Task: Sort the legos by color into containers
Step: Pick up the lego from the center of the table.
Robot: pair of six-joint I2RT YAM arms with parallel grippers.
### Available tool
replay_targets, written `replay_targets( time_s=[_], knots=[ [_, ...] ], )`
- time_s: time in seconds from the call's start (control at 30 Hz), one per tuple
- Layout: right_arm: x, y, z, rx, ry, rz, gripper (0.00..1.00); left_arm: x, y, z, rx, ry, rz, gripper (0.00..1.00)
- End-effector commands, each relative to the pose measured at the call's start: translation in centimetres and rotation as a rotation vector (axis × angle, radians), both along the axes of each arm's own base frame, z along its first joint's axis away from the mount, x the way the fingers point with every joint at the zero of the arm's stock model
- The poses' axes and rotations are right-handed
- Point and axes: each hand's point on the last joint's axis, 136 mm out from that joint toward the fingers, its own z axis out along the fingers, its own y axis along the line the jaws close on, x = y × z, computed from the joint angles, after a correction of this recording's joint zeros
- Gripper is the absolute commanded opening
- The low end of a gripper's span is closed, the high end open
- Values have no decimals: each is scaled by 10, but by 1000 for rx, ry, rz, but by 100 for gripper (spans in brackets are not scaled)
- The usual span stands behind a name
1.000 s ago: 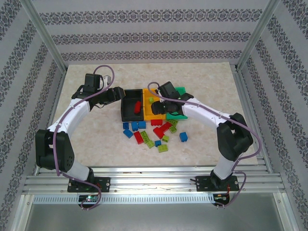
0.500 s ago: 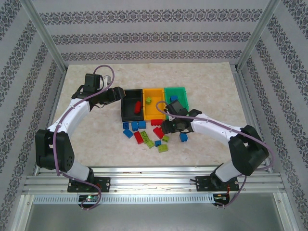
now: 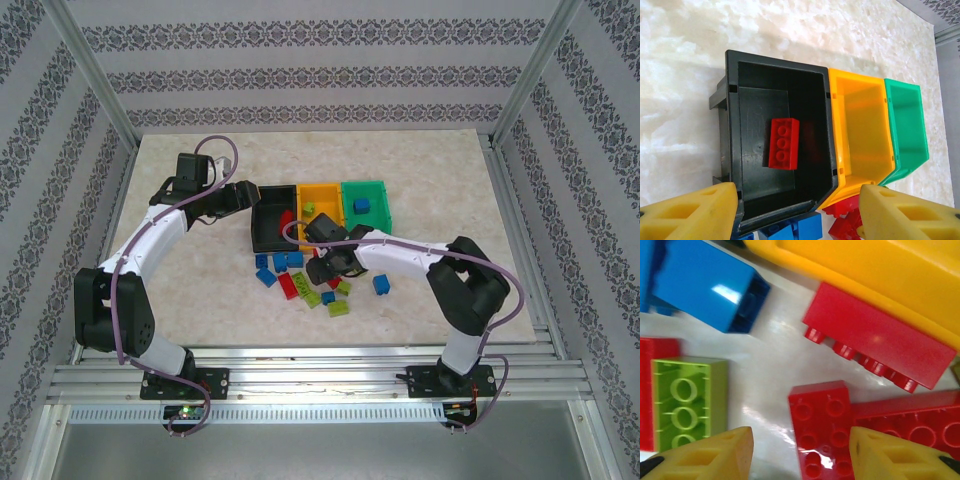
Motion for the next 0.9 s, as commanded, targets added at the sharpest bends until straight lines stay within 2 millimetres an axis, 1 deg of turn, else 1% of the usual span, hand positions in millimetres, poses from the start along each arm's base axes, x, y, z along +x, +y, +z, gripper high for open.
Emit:
replay_targets(
  time_s=[0.0,0.13,0.3,0.4,0.47,0.53,0.63,0.73,0.87],
  knots=[
    [-1,-16,-9,-107,-11,3,54,4,3,5,12,-21,-6,66],
    [-8,-17,-14,-116,13,7,54,5,2,5,2,-22,-4,65],
    [-24,5,-18,-72,47,42,54,4,2,4,2,-17,-4,65],
    [-26,15,-16,-67,35,59,54,5,3,4,6,-19,-1,65],
    [-21,13,-16,-96,15,58,54,5,3,3,4,-17,-2,65],
    [-15,5,-16,-157,-12,61,54,5,3,3,5,-16,-2,66],
    [-11,-7,-14,-215,-38,67,54,5,2,1,5,-12,-7,65],
    [-10,-15,-16,-224,-29,55,54,5,2,2,4,-13,-9,65],
    [-14,-16,-22,-218,-9,55,54,5,2,4,1,-20,-7,65]
  ],
)
